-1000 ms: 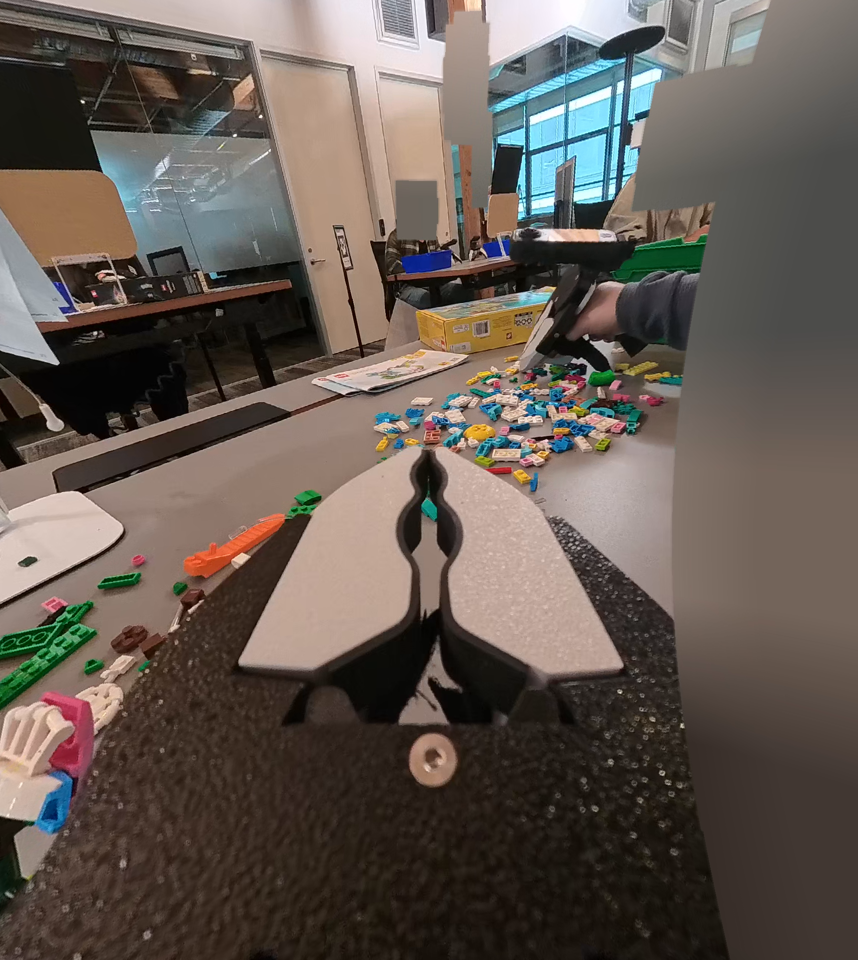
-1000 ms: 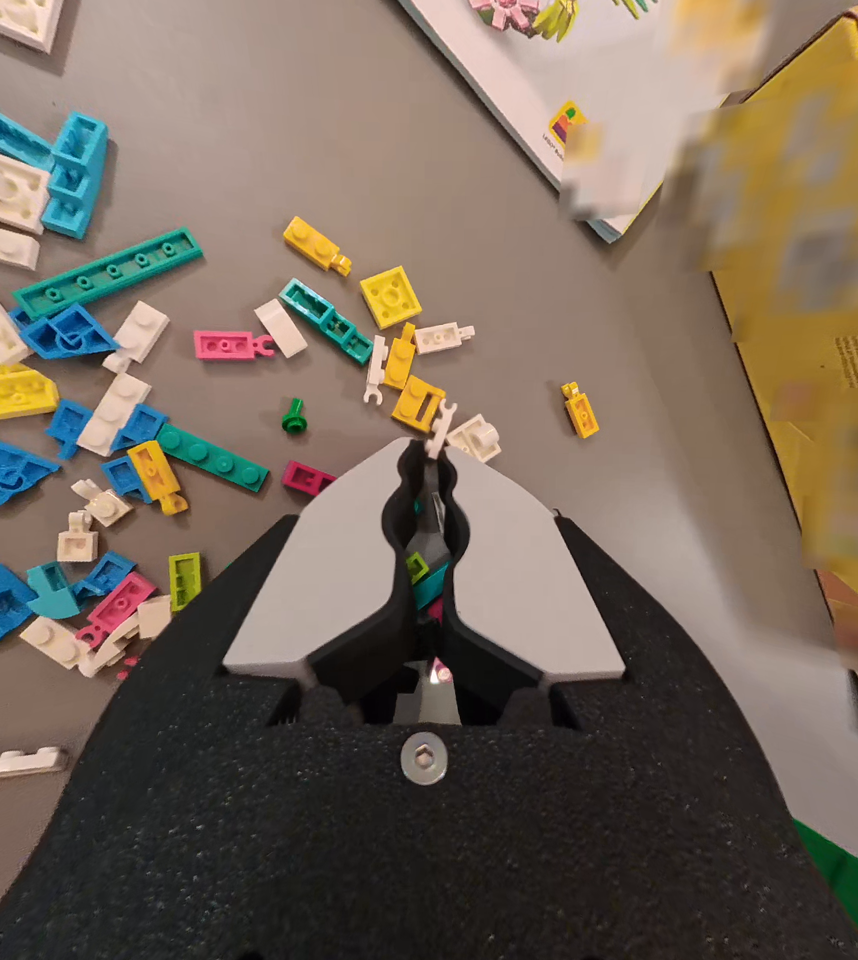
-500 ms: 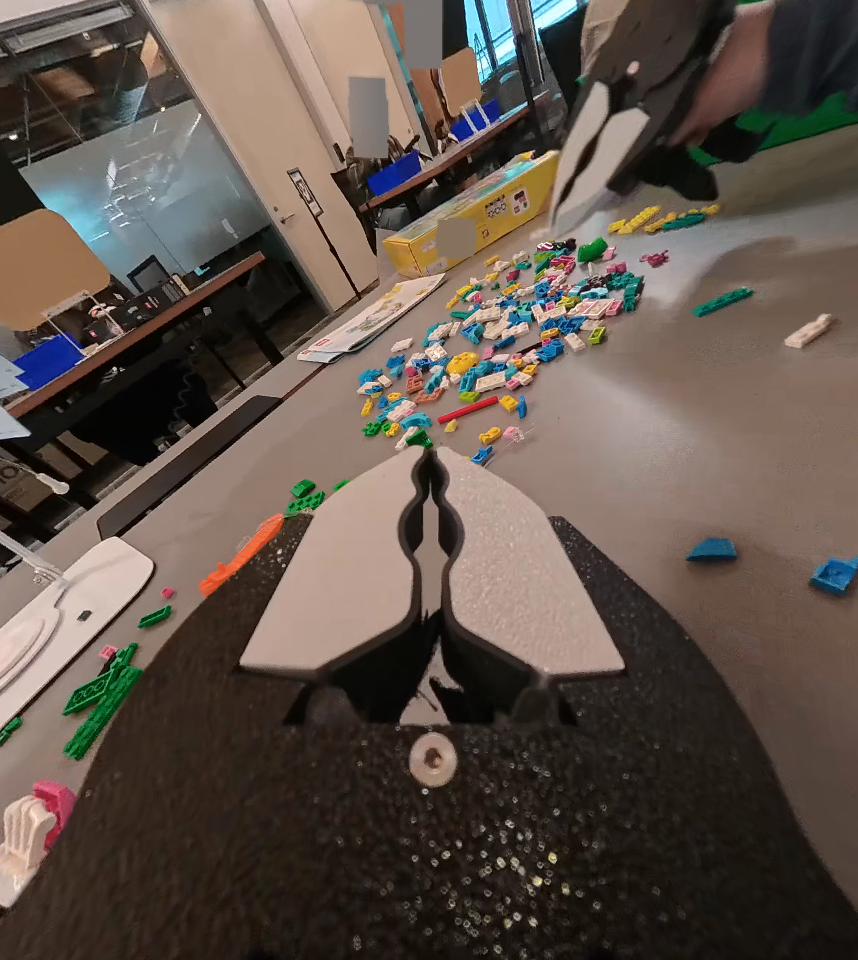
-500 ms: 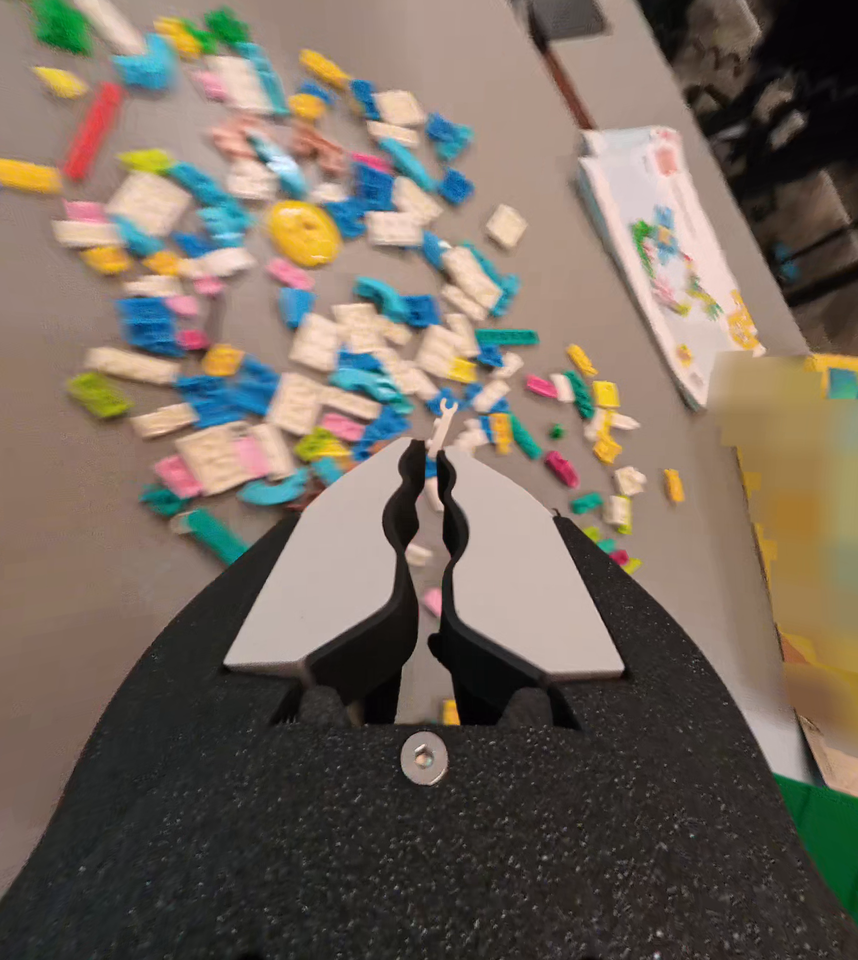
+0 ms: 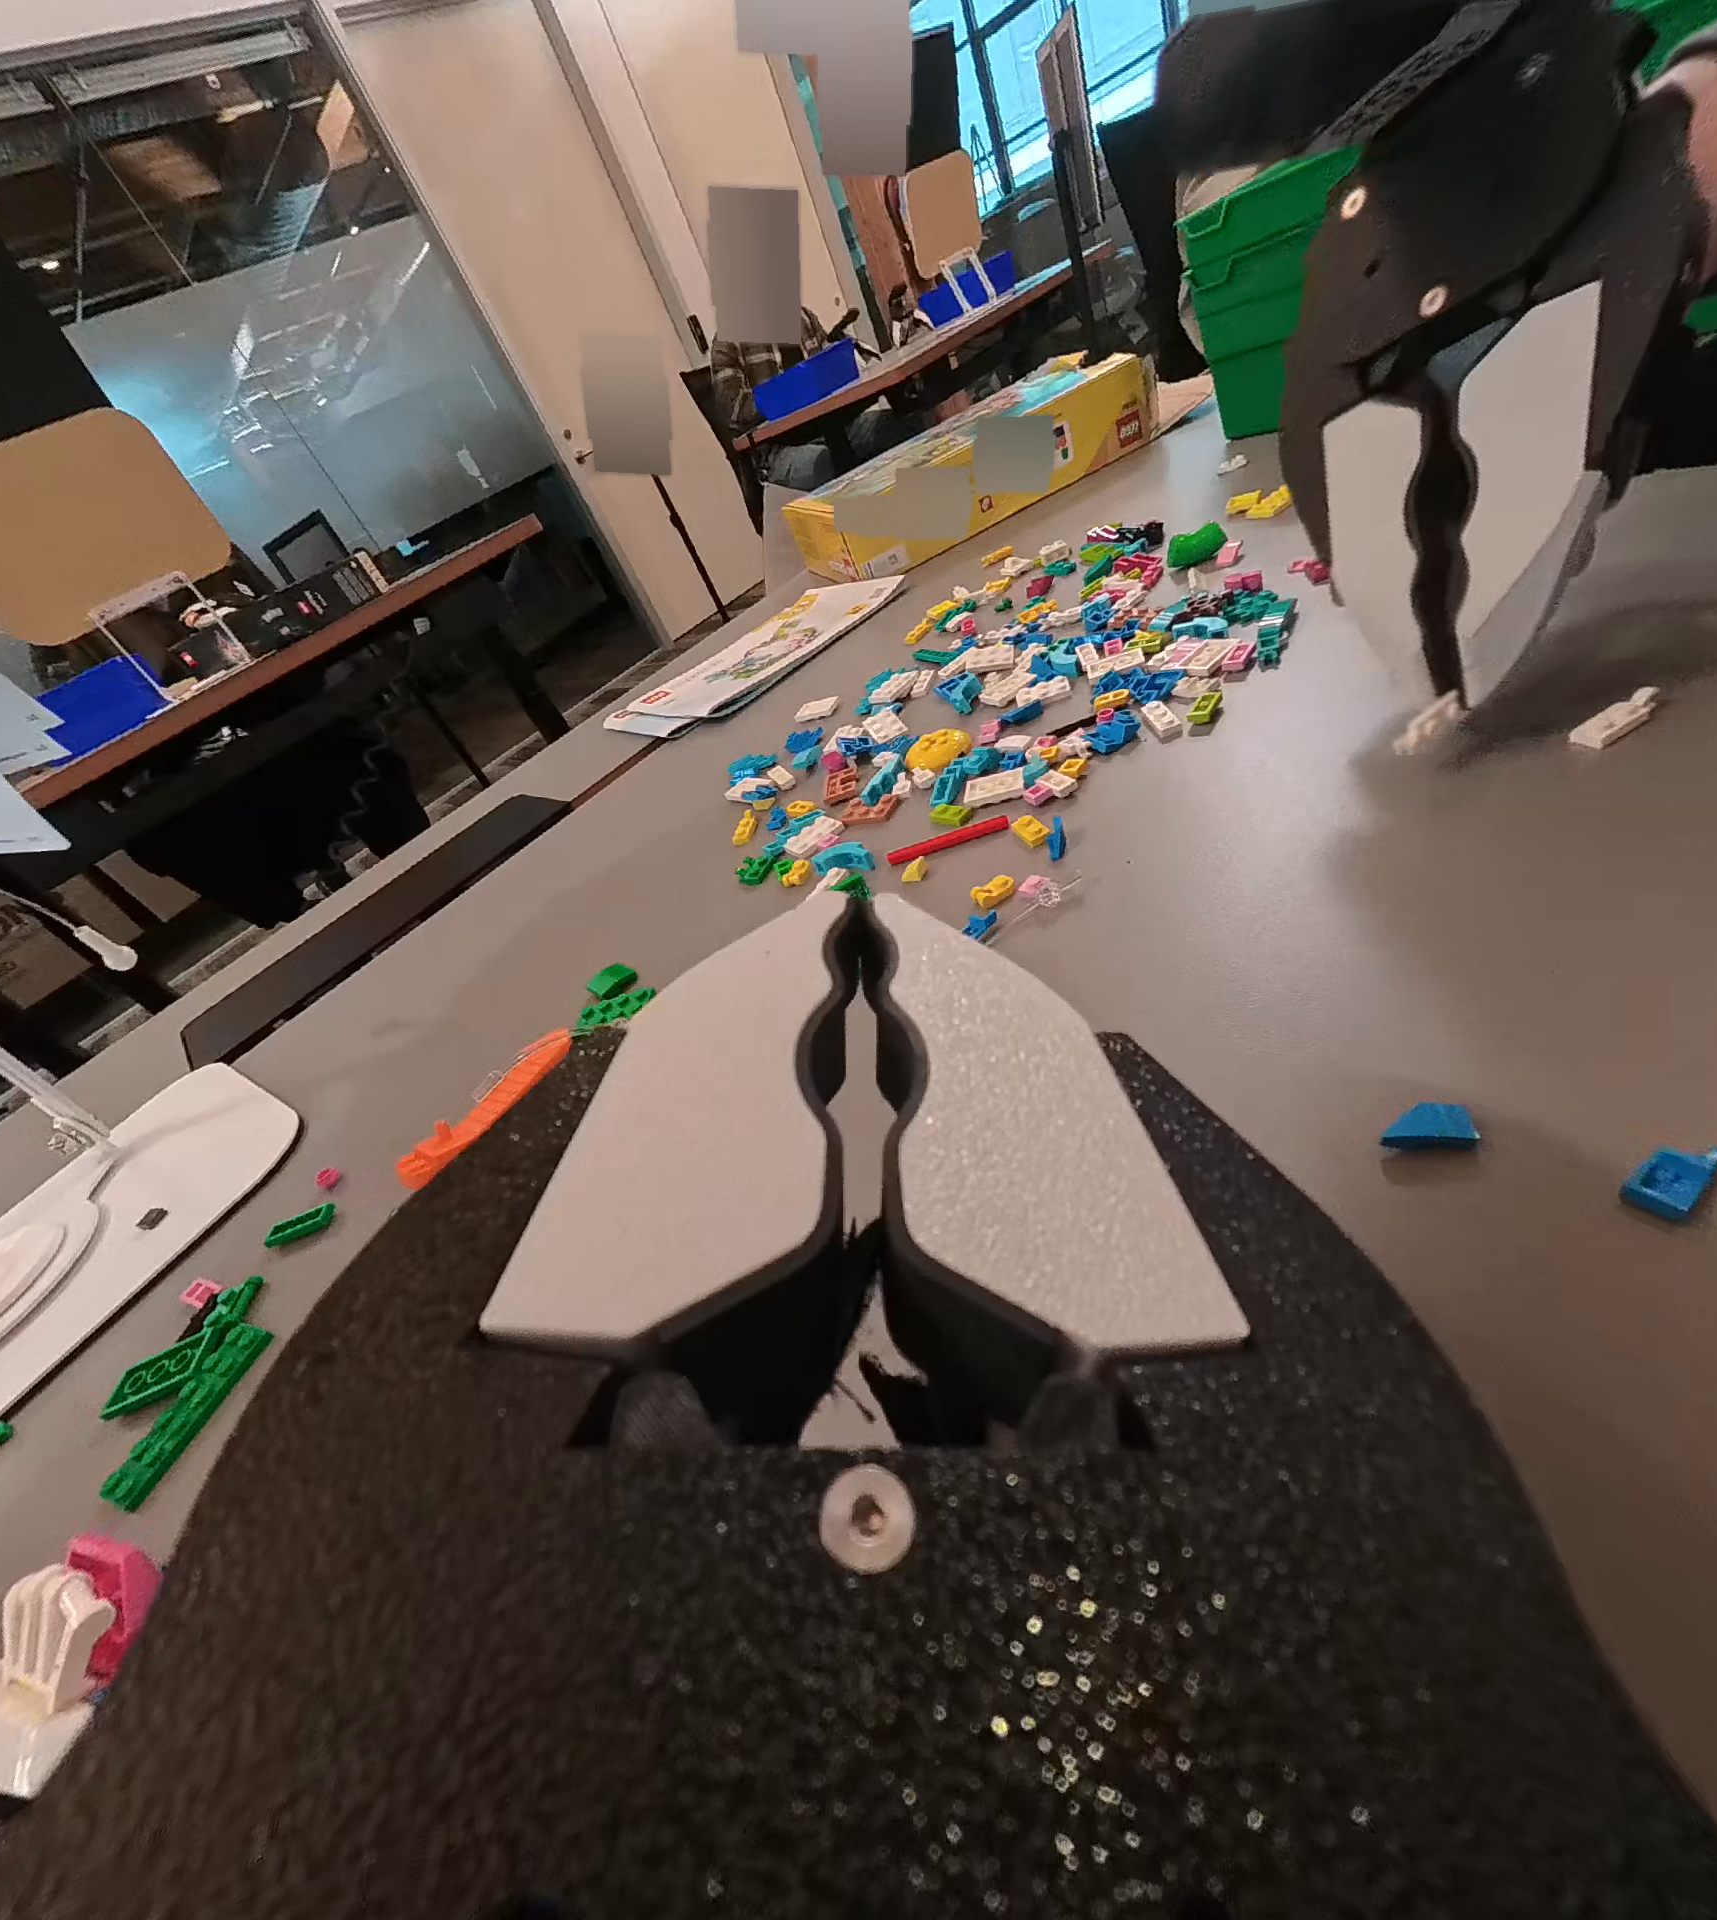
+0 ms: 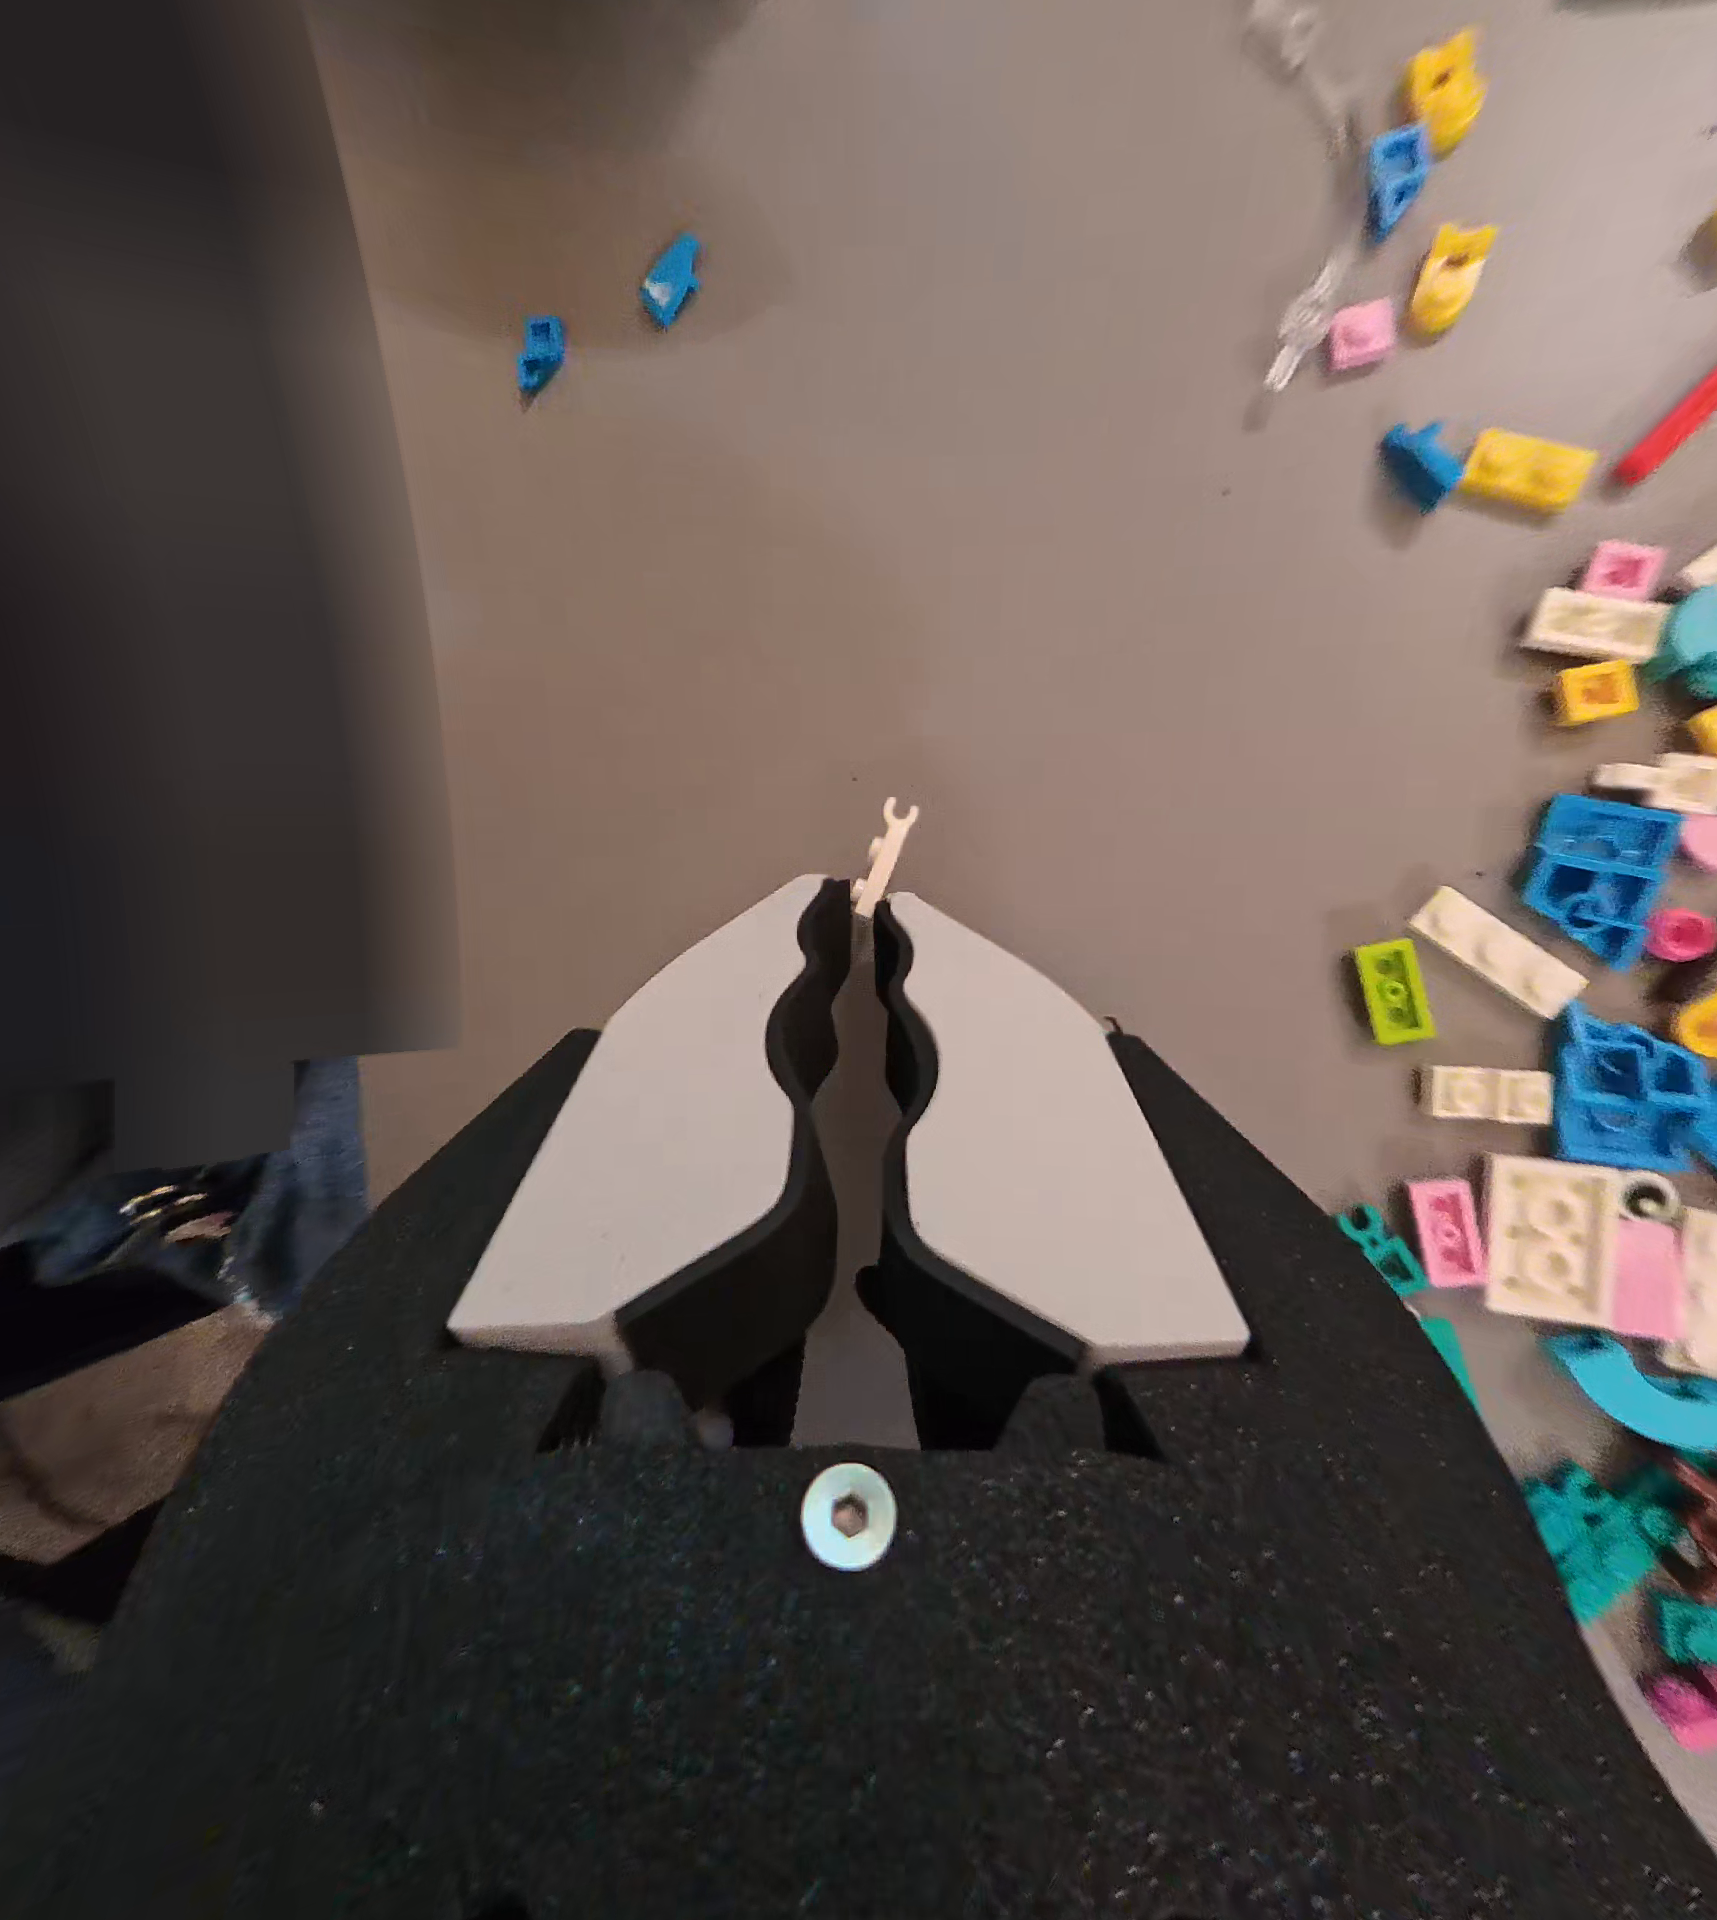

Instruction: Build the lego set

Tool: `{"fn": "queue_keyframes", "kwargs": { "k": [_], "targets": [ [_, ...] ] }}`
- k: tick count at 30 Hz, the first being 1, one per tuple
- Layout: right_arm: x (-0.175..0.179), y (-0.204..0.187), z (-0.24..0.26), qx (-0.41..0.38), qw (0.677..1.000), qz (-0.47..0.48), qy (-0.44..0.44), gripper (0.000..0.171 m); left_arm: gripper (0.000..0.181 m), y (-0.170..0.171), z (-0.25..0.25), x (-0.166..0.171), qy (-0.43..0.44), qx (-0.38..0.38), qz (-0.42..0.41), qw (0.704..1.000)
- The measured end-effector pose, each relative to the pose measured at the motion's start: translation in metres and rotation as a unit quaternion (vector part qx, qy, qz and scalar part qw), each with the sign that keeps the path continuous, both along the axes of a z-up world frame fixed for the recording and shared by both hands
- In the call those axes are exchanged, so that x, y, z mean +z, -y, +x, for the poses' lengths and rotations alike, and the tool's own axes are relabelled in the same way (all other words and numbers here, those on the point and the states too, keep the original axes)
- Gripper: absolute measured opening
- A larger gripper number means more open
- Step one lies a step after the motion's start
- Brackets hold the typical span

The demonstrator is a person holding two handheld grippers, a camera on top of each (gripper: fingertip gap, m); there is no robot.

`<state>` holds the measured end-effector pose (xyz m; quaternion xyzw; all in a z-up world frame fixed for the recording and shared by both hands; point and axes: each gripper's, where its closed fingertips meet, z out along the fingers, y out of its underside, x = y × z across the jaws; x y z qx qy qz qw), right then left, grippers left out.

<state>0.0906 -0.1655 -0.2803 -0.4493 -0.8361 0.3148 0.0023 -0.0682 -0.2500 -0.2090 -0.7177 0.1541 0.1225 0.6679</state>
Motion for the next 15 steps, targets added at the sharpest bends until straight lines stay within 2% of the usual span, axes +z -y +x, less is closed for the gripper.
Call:
{"fn": "queue_keyframes", "kwargs": {
  "k": [5, 9, 11, 15],
  "targets": [
    [-0.010, 0.007, 0.005, 0.009, 0.997, 0.007, 0.076, 0.004, 0.000, 0.000, 0.000, 0.000, 0.000, 0.000, -0.001, 1.000],
    [-0.010, 0.002, 0.002, -0.007, 0.997, 0.031, 0.076, 0.006, 0.000, -0.001, 0.000, -0.001, -0.002, -0.001, -0.003, 1.000],
    [-0.009, -0.002, 0.003, -0.015, 0.996, 0.051, 0.071, 0.012, 0.000, -0.001, 0.001, -0.001, -0.003, -0.003, -0.005, 1.000],
    [-0.003, -0.011, 0.004, -0.029, 0.994, 0.097, 0.033, 0.016, 0.000, -0.001, 0.001, -0.002, -0.003, -0.005, -0.007, 1.000]
  ]
}}
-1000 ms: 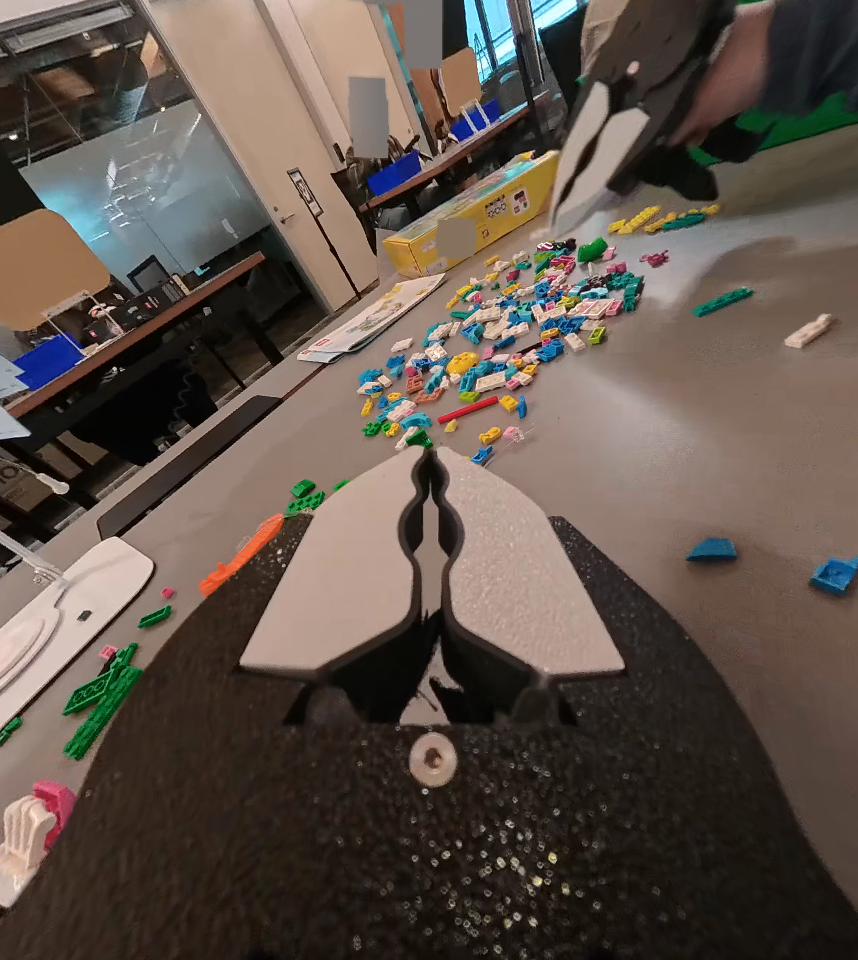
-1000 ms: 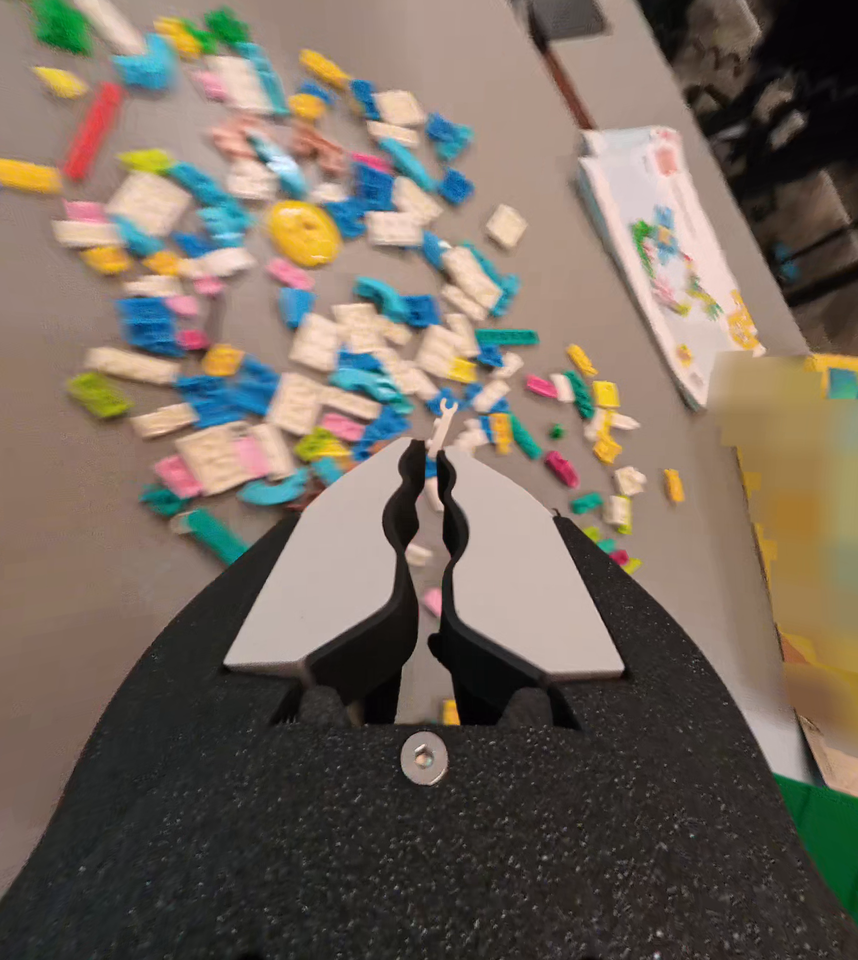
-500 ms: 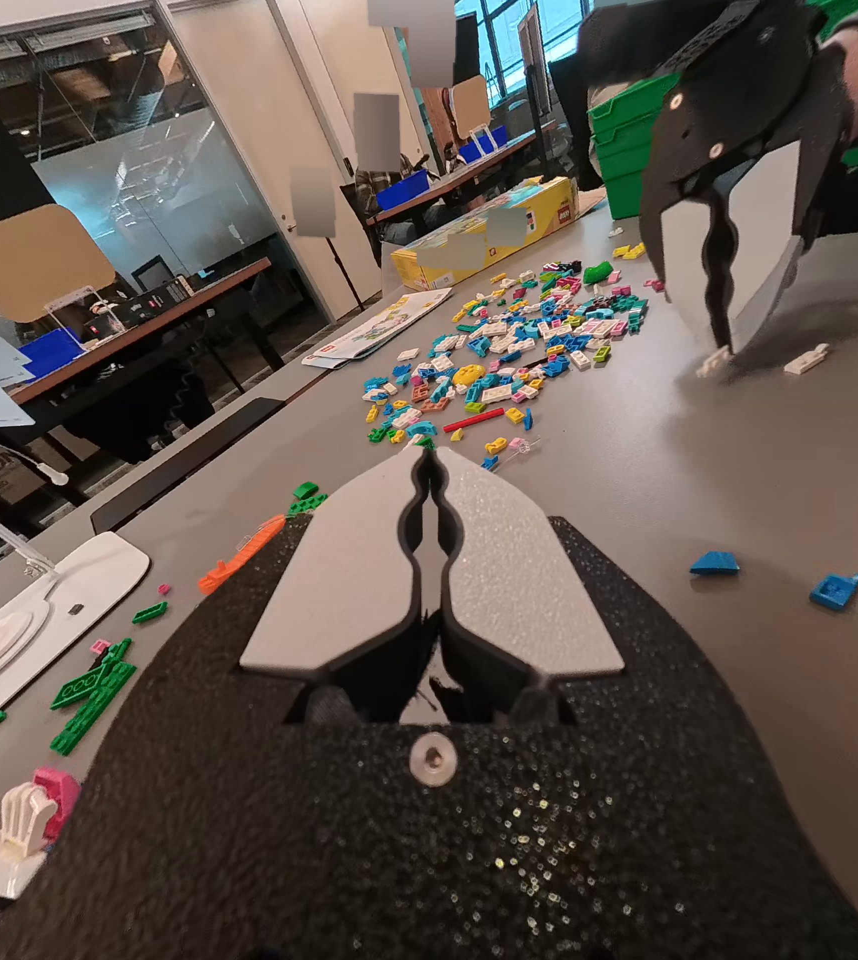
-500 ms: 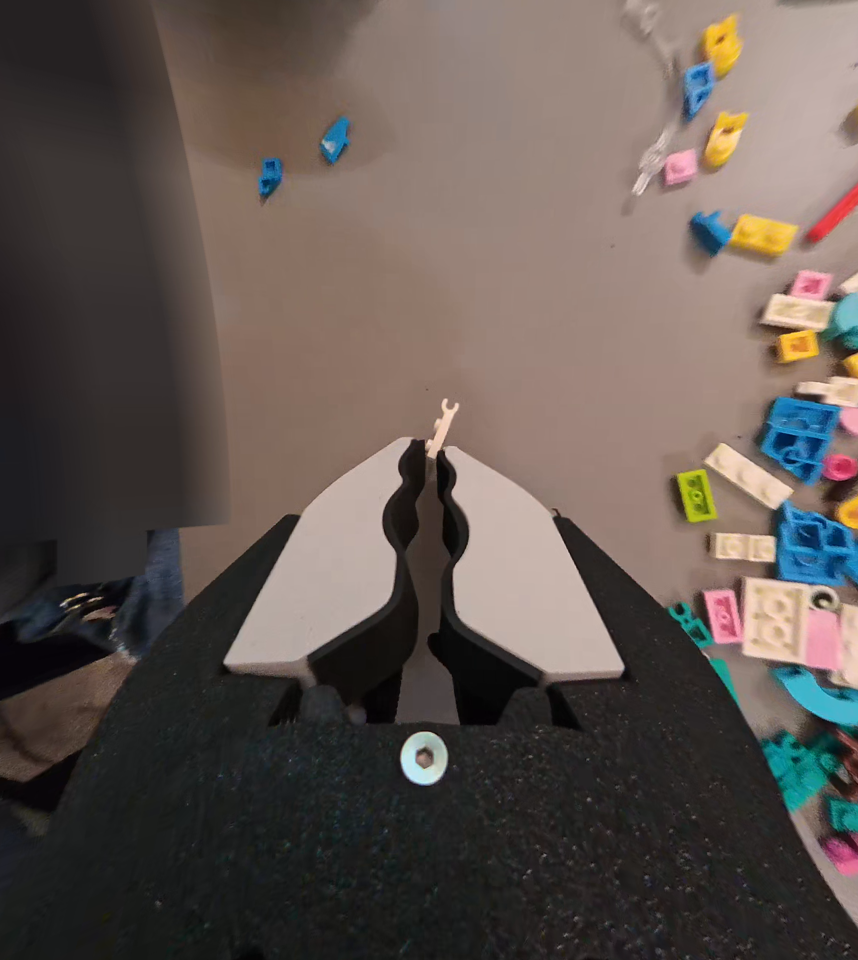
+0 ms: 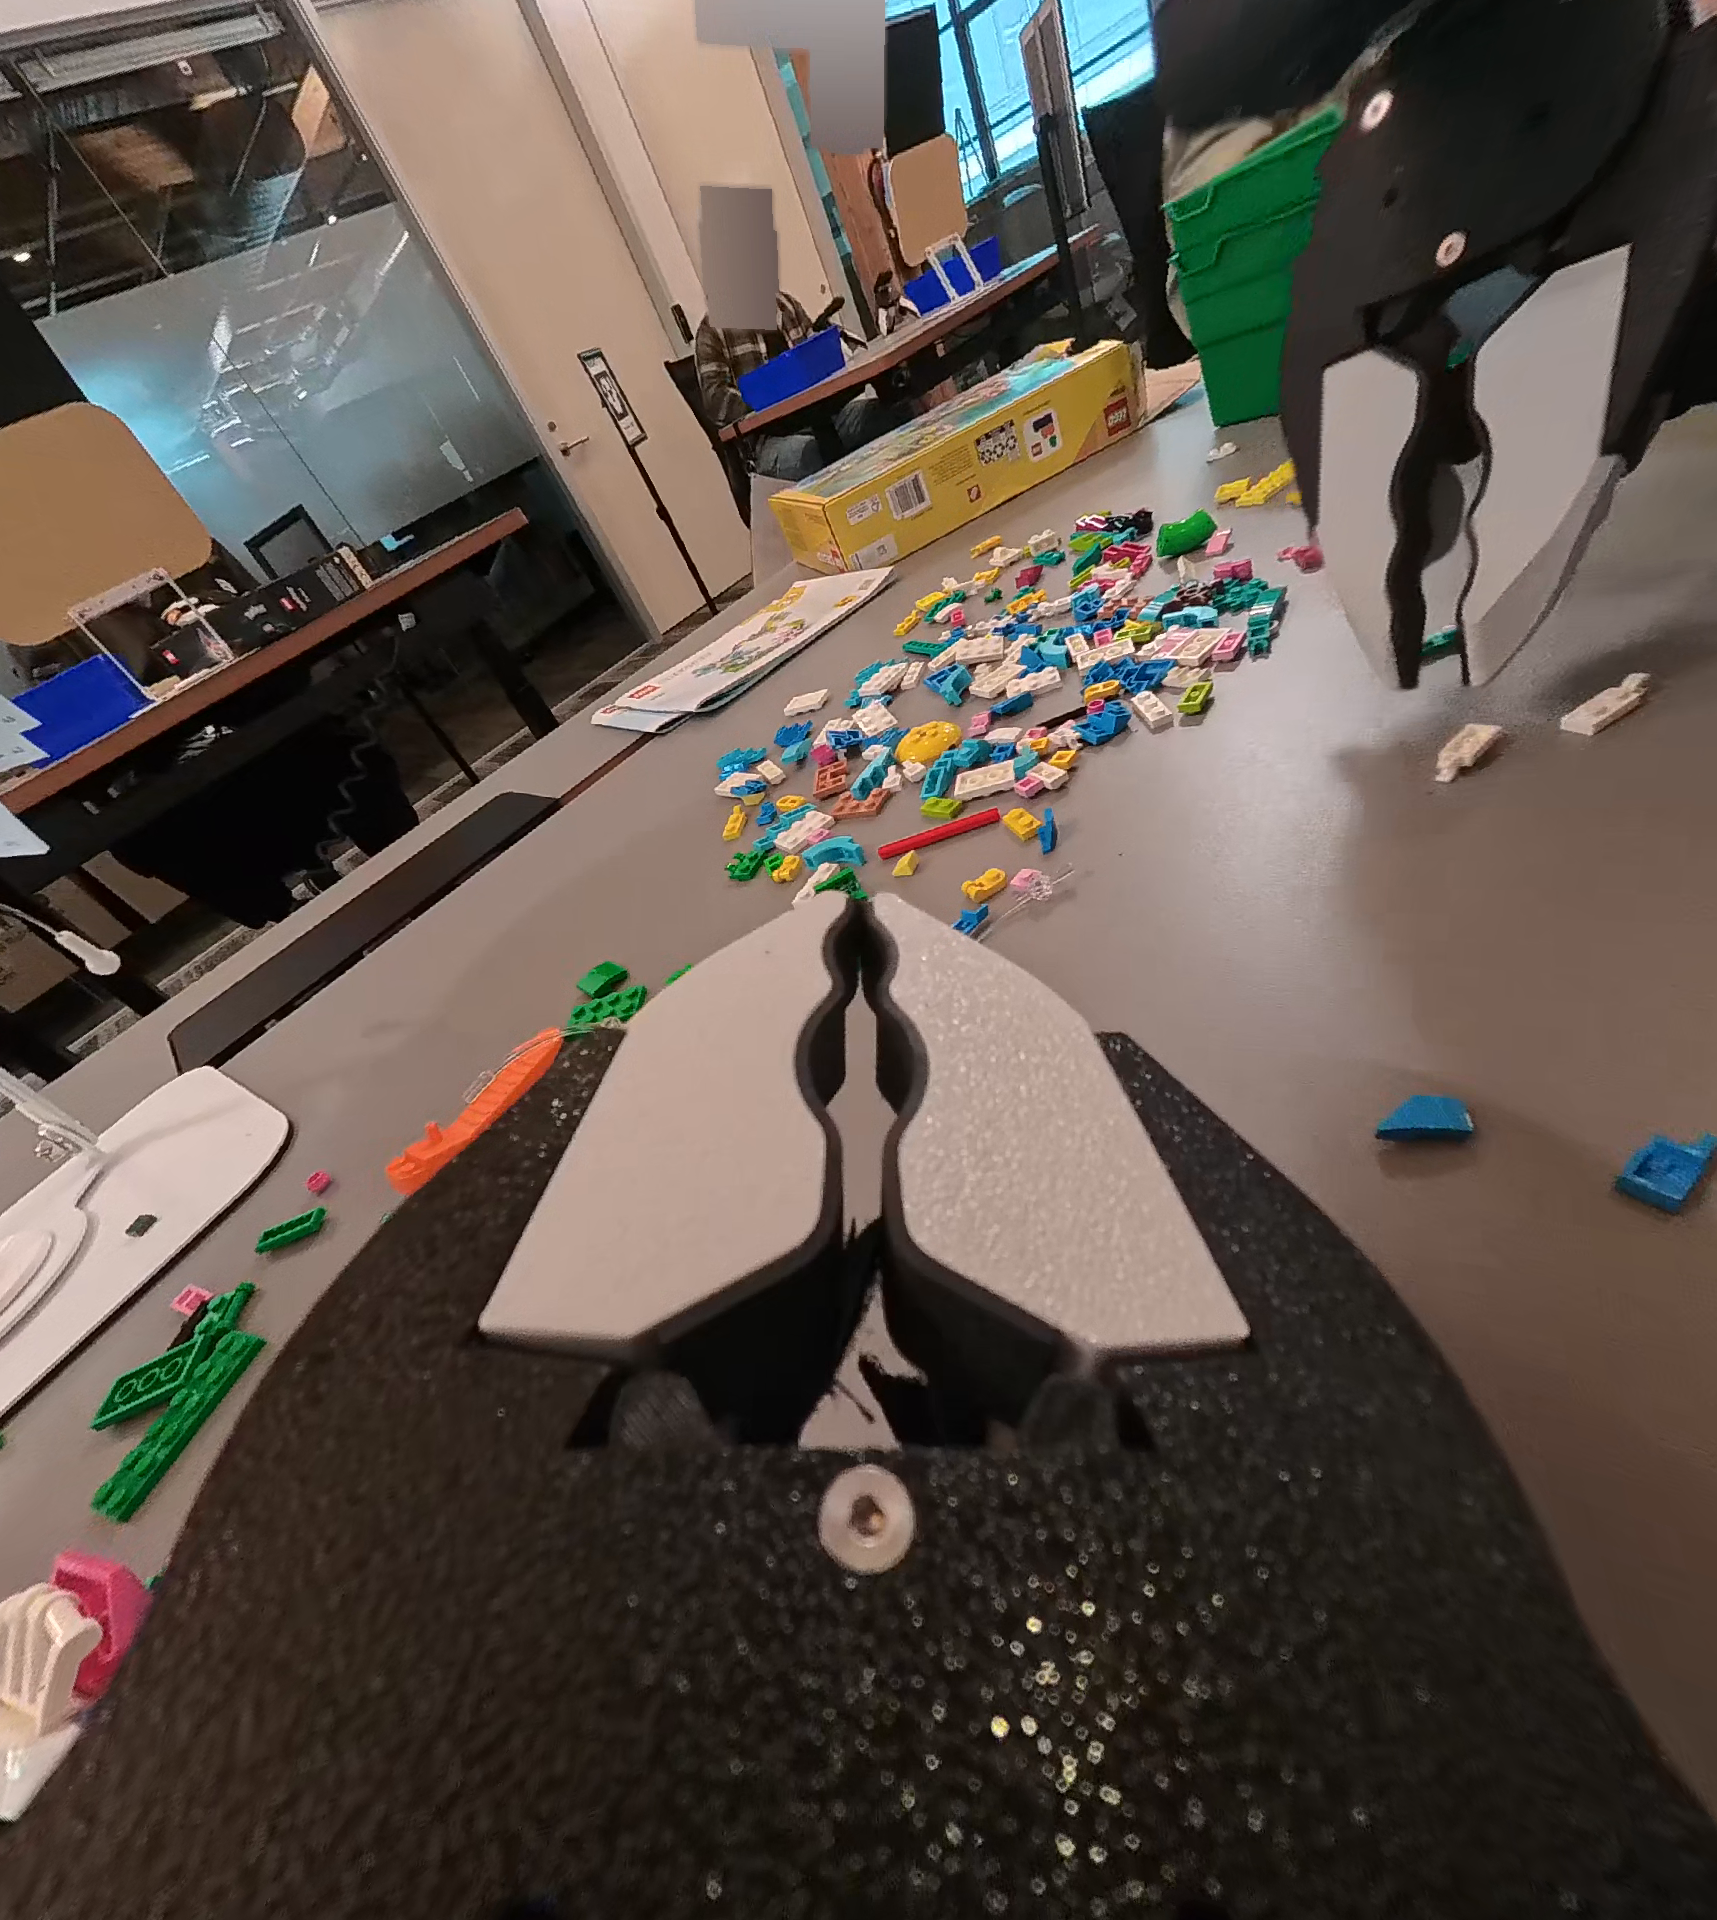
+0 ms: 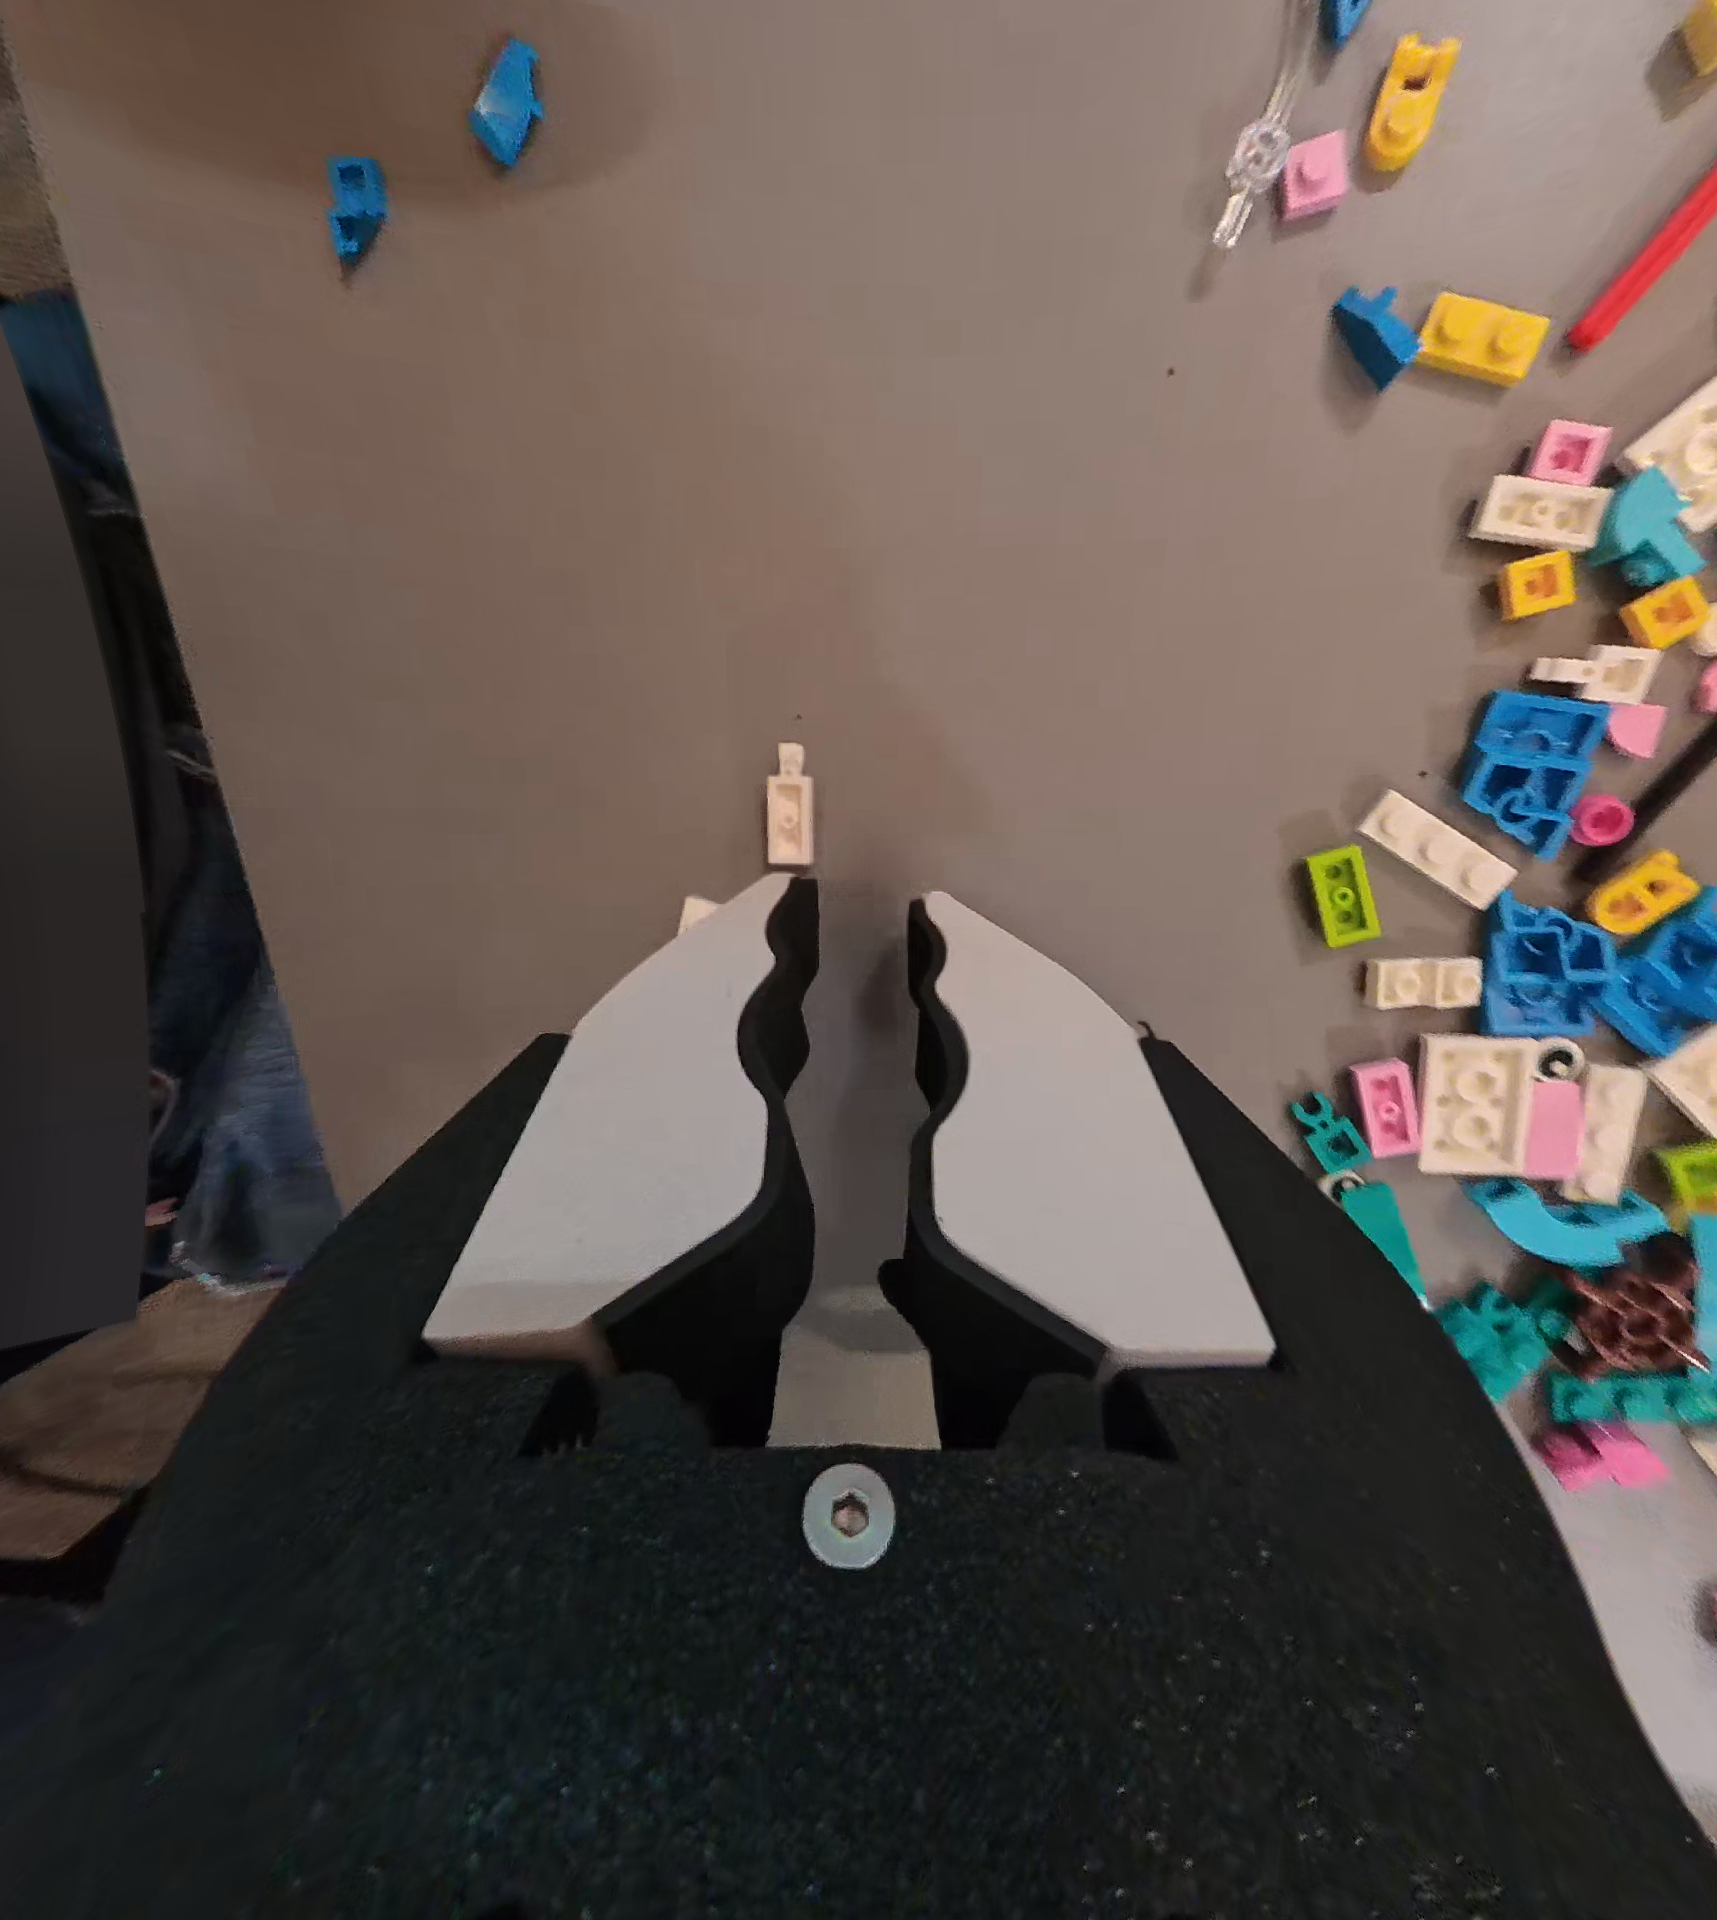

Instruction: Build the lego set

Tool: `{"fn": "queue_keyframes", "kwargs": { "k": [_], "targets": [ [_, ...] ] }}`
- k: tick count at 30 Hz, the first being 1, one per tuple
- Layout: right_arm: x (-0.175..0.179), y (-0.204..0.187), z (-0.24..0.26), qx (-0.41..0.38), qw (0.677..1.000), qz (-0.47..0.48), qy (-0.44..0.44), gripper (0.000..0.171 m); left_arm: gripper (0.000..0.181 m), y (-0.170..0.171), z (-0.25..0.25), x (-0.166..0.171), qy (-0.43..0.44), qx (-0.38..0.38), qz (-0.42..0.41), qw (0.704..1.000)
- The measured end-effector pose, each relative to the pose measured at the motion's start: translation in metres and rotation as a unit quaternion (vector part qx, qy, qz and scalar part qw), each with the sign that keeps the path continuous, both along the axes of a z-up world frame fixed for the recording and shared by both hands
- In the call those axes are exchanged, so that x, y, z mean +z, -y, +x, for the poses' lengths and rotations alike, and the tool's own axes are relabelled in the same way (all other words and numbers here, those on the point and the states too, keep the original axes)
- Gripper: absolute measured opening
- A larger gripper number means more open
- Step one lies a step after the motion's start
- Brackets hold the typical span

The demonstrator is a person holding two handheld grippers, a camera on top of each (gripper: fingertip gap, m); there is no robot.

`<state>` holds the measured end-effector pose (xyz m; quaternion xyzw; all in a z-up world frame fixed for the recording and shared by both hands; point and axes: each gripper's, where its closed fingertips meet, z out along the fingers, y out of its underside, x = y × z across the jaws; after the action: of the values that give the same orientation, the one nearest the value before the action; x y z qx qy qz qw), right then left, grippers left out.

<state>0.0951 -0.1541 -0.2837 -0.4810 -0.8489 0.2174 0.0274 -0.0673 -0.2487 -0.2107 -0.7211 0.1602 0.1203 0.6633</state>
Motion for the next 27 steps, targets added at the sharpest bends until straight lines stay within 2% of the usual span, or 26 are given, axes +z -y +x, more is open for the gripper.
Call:
{"fn": "queue_keyframes", "kwargs": {
  "k": [5, 9, 11, 14, 18, 19, 20, 21, 24, 27],
  "targets": [
    [0.006, 0.019, -0.001, 0.053, 0.994, 0.043, -0.089, 0.015, 0.000, 0.000, 0.000, -0.001, -0.001, 0.000, -0.003, 1.000],
    [-0.006, 0.012, -0.003, 0.069, 0.982, 0.142, -0.106, 0.015, 0.000, -0.001, 0.001, -0.001, -0.003, -0.001, -0.004, 1.000],
    [-0.008, 0.012, -0.004, 0.071, 0.981, 0.148, -0.105, 0.013, 0.000, 0.000, 0.005, 0.001, 0.005, -0.017, 0.001, 1.000],
    [-0.006, 0.016, -0.008, 0.076, 0.982, 0.131, -0.113, 0.008, 0.000, 0.000, 0.032, 0.011, 0.076, -0.093, 0.000, 0.993],
    [0.006, 0.021, -0.019, 0.109, 0.965, 0.159, -0.177, 0.003, 0.010, -0.008, 0.081, 0.013, 0.219, -0.213, -0.092, 0.948],
    [0.010, 0.022, -0.022, 0.120, 0.956, 0.176, -0.203, 0.003, 0.013, -0.012, 0.090, 0.012, 0.235, -0.223, -0.110, 0.940],
    [0.015, 0.023, -0.026, 0.136, 0.943, 0.196, -0.232, 0.003, 0.030, -0.017, 0.096, 0.010, 0.247, -0.219, -0.122, 0.936],
    [0.020, 0.025, -0.028, 0.153, 0.928, 0.219, -0.259, 0.002, 0.035, -0.021, 0.102, 0.006, 0.249, -0.217, -0.135, 0.934],
    [0.039, 0.031, -0.037, 0.197, 0.864, 0.308, -0.346, 0.003, 0.037, -0.031, 0.117, -0.009, 0.235, -0.211, -0.170, 0.933],
    [0.056, 0.035, -0.040, 0.235, 0.782, 0.402, -0.415, 0.002, 0.035, -0.041, 0.131, -0.011, 0.275, -0.217, -0.197, 0.916]
  ]
}}
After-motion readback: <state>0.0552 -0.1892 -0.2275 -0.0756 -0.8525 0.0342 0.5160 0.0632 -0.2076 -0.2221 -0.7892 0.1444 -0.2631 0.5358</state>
